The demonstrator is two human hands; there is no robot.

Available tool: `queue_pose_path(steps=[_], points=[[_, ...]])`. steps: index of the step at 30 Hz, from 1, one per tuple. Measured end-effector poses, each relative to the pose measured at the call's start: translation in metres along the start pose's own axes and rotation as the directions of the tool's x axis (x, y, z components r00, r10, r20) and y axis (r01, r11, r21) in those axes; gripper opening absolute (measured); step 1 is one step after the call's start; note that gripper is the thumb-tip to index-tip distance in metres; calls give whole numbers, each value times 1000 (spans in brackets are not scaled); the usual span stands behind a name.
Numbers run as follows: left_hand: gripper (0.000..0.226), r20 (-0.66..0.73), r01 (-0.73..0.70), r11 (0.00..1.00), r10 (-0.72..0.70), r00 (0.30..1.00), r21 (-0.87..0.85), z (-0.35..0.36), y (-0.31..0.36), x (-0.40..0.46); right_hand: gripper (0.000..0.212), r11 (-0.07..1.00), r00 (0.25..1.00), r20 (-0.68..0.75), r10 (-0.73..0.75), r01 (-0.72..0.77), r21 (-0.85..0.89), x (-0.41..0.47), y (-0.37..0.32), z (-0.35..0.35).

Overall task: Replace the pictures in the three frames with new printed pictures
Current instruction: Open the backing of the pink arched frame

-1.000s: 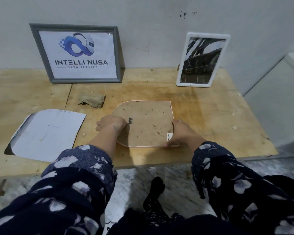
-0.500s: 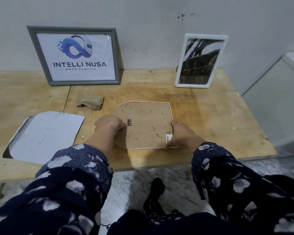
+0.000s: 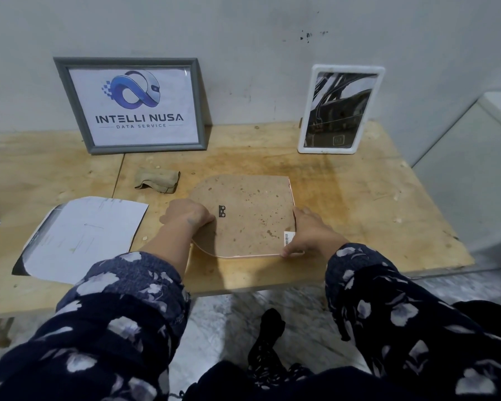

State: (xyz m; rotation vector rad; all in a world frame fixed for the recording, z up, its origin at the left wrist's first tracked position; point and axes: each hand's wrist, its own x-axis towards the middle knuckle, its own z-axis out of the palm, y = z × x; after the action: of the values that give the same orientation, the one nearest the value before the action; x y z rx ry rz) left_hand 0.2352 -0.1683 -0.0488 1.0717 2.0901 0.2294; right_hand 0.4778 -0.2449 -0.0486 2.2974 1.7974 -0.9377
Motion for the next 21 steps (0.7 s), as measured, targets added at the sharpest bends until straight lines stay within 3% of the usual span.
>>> queue_pose_path(steps=[3,7,9,12,18,21], points=[[78,-9,23,998,-24,1000,-55,0,-3,-6,121,1000,1000,7,6,-6,20,1,-1,0],[81,-139,-12,999,17,990,31,-1,-5,-16,124,1000,999,35,22,-22,21,2,-4,-3],[83,-105,-41,997,34,994,-61,-1,-7,-17,122,998,998,46,32,-35,47,-1,-7,-5],[78,-40,-90,973,83,996,-213,1,-14,-24,115,966,995,68,80,-94,241,-4,-5,-9],[73,-113,-243,942,222,969,-234,-7,5,-51,86,782,998,-15,62,-40,622,-3,4,-22],[75,-175,-324,914,288,942,-243,-7,33,-66,77,716,993,-89,72,11,698,-3,11,-40]])
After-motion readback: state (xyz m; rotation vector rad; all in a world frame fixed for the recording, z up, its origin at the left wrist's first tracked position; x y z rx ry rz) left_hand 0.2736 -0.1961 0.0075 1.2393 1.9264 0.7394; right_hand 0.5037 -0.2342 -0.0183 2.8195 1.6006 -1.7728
